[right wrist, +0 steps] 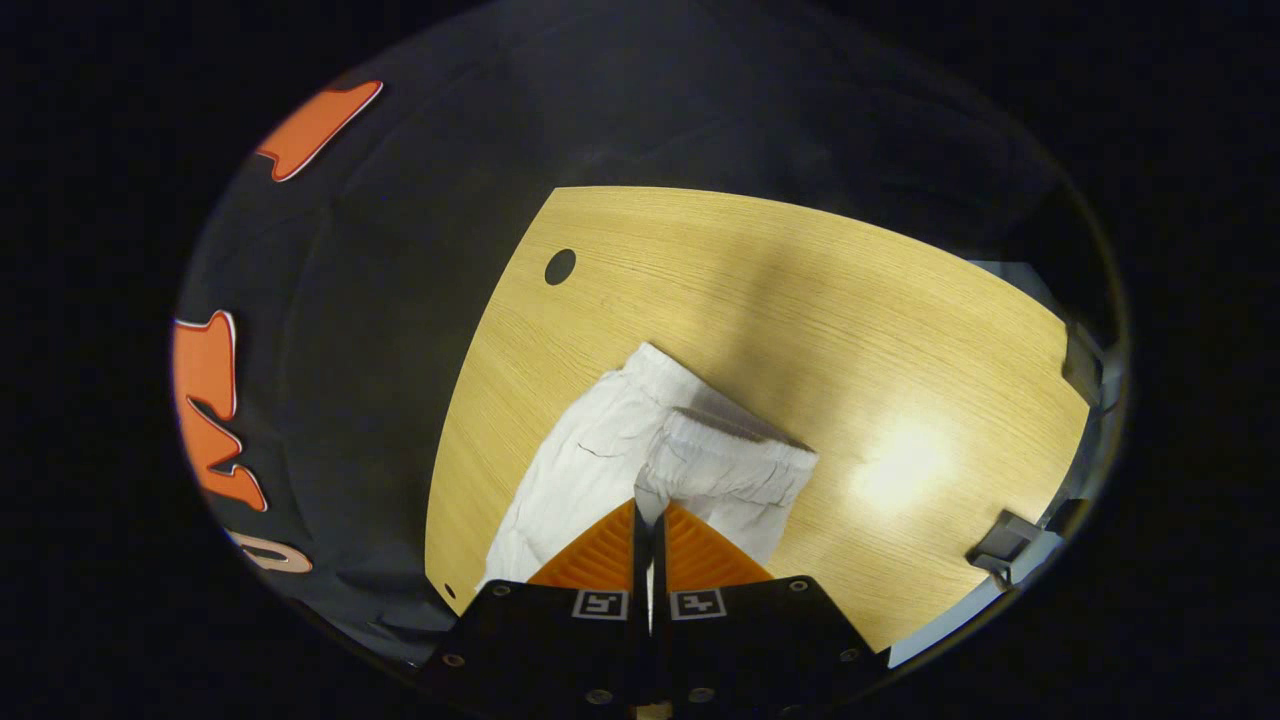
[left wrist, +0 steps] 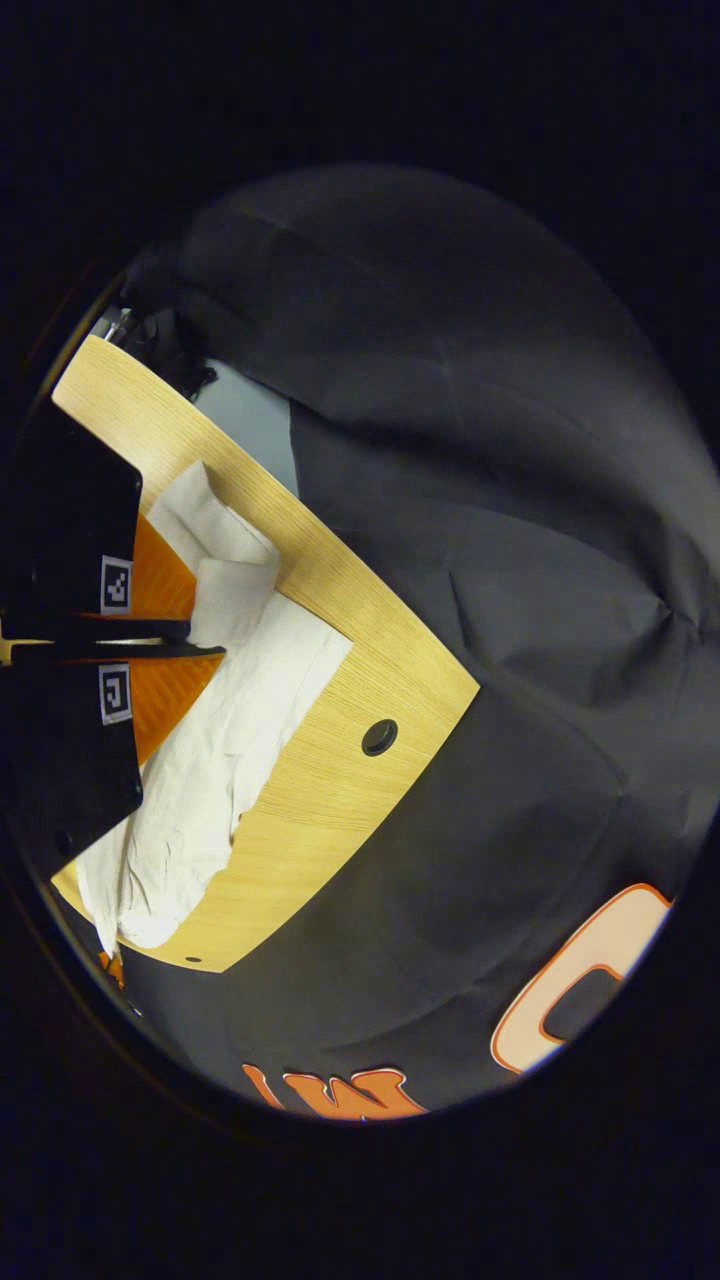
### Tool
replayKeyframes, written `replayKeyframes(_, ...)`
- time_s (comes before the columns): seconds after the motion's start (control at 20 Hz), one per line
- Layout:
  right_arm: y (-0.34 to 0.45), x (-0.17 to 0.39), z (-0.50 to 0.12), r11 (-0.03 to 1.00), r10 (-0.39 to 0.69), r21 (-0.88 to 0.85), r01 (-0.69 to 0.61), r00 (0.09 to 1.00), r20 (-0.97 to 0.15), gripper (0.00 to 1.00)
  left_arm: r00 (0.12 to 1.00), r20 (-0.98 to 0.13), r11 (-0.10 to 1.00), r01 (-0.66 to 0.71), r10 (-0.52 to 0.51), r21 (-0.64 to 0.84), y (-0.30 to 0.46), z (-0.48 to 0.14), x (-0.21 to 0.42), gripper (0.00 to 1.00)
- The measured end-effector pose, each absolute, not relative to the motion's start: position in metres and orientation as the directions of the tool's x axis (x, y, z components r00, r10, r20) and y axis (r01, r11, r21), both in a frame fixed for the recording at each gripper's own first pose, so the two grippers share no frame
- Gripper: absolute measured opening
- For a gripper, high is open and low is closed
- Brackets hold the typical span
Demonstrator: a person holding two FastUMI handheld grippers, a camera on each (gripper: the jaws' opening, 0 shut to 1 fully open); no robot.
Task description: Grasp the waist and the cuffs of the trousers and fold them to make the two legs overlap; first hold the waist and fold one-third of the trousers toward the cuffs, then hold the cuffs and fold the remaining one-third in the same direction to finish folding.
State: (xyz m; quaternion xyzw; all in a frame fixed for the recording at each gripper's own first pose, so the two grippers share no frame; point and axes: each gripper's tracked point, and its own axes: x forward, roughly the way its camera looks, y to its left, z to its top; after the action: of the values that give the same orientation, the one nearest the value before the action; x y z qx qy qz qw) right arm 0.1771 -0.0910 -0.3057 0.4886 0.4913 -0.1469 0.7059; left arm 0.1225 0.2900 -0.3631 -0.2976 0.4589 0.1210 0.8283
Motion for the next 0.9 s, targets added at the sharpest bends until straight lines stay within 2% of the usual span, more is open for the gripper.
replayKeyframes(0.3, -0.089, 0.229, -0.311, 0.452, 0.285, 0.557, 0.697, 0.478, -0.831, 0.01, 0.547, -0.831, 0.771, -0.487, -0.098, -0.411, 0.298, -0.39, 0.162, 0.05)
replayKeyframes(0.55, -0.08, 0.259, -0.332, 0.393, 0.309, 0.562, 0.727, 0.472, -0.826, 0.01, 0.524, -0.844, 0.765, -0.498, -0.111, -0.409, 0.293, -0.416, 0.196, 0.04)
replayKeyframes(0.75, -0.081, 0.278, -0.343, 0.325, 0.327, 0.589, 0.74, 0.496, -0.804, 0.01, 0.554, -0.824, 0.739, -0.508, -0.114, -0.443, 0.295, -0.419, 0.217, 0.06)
replayKeyframes(0.85, -0.081, 0.282, -0.346, 0.288, 0.333, 0.604, 0.743, 0.514, -0.791, 0.01, 0.564, -0.818, 0.737, -0.507, -0.11, -0.448, 0.294, -0.416, 0.22, 0.12)
replayKeyframes(0.9, -0.082, 0.281, -0.345, 0.267, 0.33, 0.603, 0.752, 0.516, -0.79, 0.01, 0.58, -0.807, 0.728, -0.506, -0.111, -0.463, 0.294, -0.41, 0.221, 0.19)
